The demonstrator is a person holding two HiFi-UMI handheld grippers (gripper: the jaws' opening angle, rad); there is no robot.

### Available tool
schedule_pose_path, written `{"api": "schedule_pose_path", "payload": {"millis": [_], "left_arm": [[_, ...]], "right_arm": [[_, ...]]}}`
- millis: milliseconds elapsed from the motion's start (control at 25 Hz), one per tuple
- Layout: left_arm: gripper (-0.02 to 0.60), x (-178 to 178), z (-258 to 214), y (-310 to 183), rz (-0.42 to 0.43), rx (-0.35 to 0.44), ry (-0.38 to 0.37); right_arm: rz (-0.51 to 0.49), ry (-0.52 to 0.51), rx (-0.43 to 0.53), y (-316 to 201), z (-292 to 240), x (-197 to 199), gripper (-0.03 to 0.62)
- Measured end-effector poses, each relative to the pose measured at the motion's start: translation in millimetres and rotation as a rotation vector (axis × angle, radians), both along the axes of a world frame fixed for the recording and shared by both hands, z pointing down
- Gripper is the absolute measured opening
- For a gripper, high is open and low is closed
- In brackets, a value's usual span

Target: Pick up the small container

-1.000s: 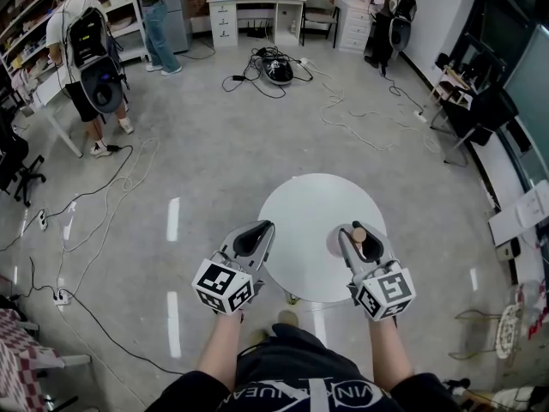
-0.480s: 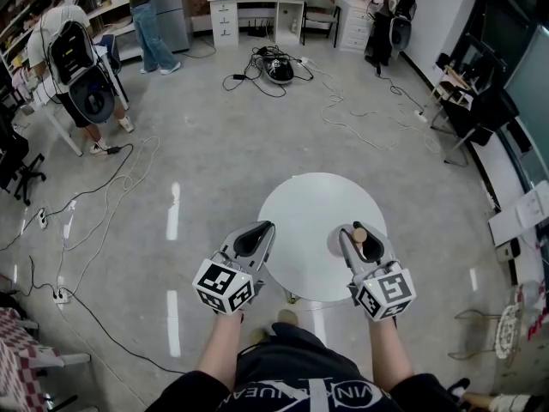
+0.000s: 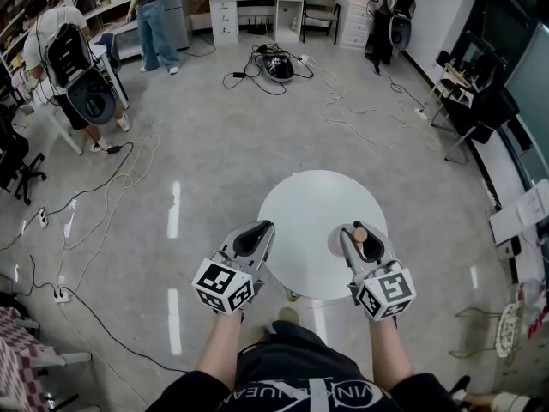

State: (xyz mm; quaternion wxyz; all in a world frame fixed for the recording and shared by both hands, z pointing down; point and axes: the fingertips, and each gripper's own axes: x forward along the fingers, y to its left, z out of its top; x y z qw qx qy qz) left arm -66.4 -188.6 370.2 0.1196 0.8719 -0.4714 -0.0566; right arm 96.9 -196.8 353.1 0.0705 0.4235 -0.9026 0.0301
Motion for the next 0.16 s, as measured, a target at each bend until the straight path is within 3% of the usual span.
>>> {"api": "schedule_pose_path", "payload": {"millis": [160], "left_arm": [[0.023, 1.2, 1.8, -1.0, 0.001, -0.003, 0.001]], "right_arm": [[-0.009, 0.005, 0.001, -0.1, 2.2, 0.0, 0.132]]}}
